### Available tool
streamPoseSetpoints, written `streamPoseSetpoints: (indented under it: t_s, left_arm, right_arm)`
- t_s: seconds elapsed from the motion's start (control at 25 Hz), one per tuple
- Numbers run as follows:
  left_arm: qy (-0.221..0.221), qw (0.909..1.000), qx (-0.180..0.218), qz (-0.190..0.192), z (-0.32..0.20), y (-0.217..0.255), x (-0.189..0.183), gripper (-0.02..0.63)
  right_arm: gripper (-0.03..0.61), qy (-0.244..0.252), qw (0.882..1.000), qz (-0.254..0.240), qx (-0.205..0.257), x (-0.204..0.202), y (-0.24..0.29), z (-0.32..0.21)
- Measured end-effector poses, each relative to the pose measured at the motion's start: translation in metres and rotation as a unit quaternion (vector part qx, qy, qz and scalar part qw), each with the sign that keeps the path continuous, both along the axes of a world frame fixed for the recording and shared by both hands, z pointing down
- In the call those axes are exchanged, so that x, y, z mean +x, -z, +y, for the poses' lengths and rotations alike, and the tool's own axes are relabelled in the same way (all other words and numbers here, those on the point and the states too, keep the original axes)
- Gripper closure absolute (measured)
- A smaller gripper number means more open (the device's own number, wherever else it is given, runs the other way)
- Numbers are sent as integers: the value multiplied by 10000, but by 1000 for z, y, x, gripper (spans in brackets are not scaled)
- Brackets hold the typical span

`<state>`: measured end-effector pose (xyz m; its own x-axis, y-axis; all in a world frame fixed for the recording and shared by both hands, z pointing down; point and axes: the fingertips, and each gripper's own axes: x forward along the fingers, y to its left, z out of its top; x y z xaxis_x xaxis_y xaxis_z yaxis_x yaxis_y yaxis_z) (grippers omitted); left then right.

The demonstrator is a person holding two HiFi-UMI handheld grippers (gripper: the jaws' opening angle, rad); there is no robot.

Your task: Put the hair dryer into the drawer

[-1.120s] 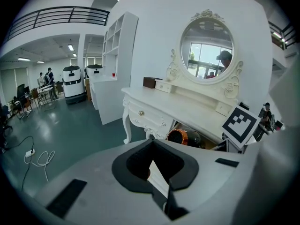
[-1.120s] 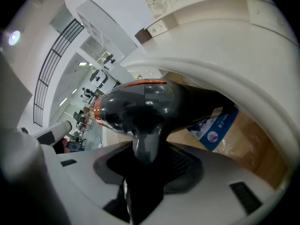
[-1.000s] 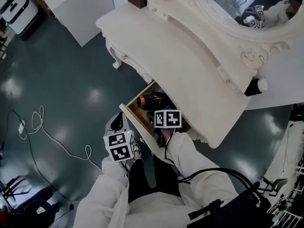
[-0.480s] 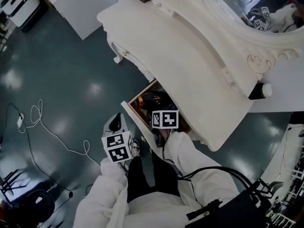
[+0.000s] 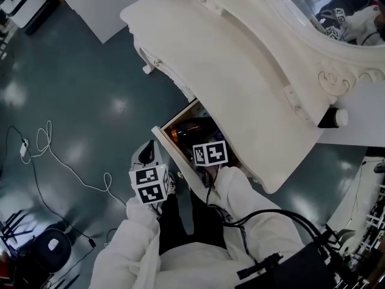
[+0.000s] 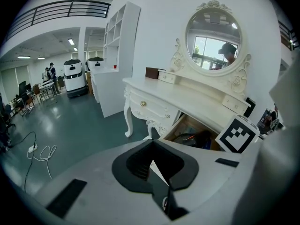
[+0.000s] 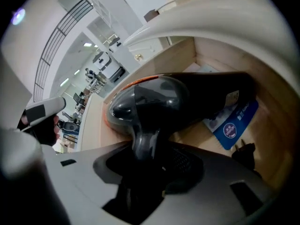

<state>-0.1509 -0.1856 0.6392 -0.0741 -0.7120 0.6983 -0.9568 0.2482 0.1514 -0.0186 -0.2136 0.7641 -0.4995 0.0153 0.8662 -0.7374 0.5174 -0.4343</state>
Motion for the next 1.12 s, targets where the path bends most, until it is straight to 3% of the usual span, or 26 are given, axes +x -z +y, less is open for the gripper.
streamPoseSetpoints:
  t_s: [0.32,0.6,0.76,0.84,1.12]
  left_arm:
    - [-48,10000,-67,34,-5,-6,0,618]
    - [-63,9998,-157,70,-1,-14,1,618]
    - [-121,9998,-125,76,-5,-11,6,618]
    - [-139,9998,-106,63,-6,-10,7,618]
    - [-56,9999,-86,40,0,-9,-3,618]
  right_arm:
    - [341,97,9979,-574,-274,-7,1,-3]
    - [337,154,9979,-602,-187,-8,-1,-2]
    - [348,568,9979,-254,-193,-13,-7,14]
    - [347,543,9981,-240,-168,-14,-8,17]
    - [308,625,9976,-305,2,-13,3,14]
